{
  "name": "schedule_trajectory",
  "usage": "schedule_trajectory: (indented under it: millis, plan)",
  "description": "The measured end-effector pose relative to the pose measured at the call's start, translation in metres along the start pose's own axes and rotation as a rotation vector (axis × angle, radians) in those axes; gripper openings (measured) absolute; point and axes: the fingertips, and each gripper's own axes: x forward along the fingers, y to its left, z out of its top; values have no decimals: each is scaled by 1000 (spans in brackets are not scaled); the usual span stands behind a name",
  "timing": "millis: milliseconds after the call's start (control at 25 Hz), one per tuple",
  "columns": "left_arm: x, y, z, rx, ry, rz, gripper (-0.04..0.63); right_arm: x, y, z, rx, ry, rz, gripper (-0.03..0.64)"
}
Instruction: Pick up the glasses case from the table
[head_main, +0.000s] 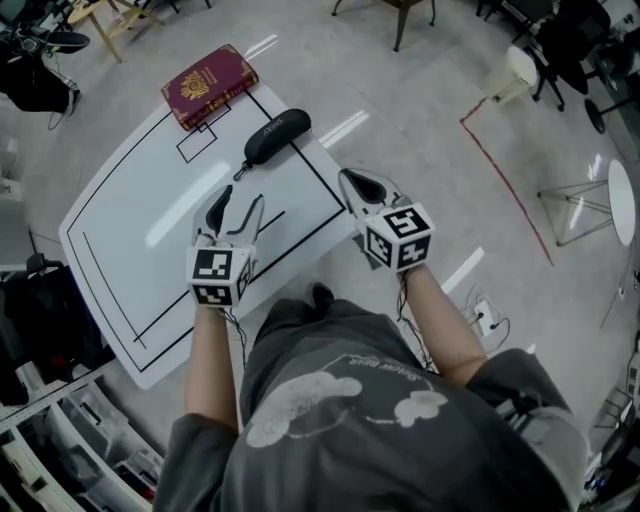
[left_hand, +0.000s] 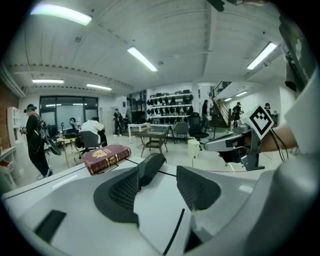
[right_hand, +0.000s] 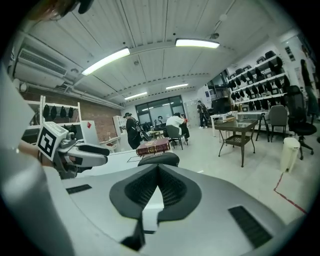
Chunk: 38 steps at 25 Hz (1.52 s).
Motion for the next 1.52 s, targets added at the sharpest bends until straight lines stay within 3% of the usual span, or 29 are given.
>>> schedule_trajectory:
  millis: [240, 440, 800, 1320, 1520]
  plan:
    - [44, 13, 1, 61, 35, -1, 330, 8, -11, 0, 0, 8, -26, 0]
    - [85, 16, -12, 106, 118, -69, 392, 20, -29, 2, -13, 25, -55, 0]
    - [144, 29, -26, 104, 182, -116, 401, 47, -60, 2, -16, 93, -91, 0]
    - [177, 38, -42, 67, 215, -100, 400, 77, -63, -9, -39, 168, -48, 0]
    - [185, 35, -54, 99, 268, -115, 387, 80, -60, -3, -61, 165, -28, 0]
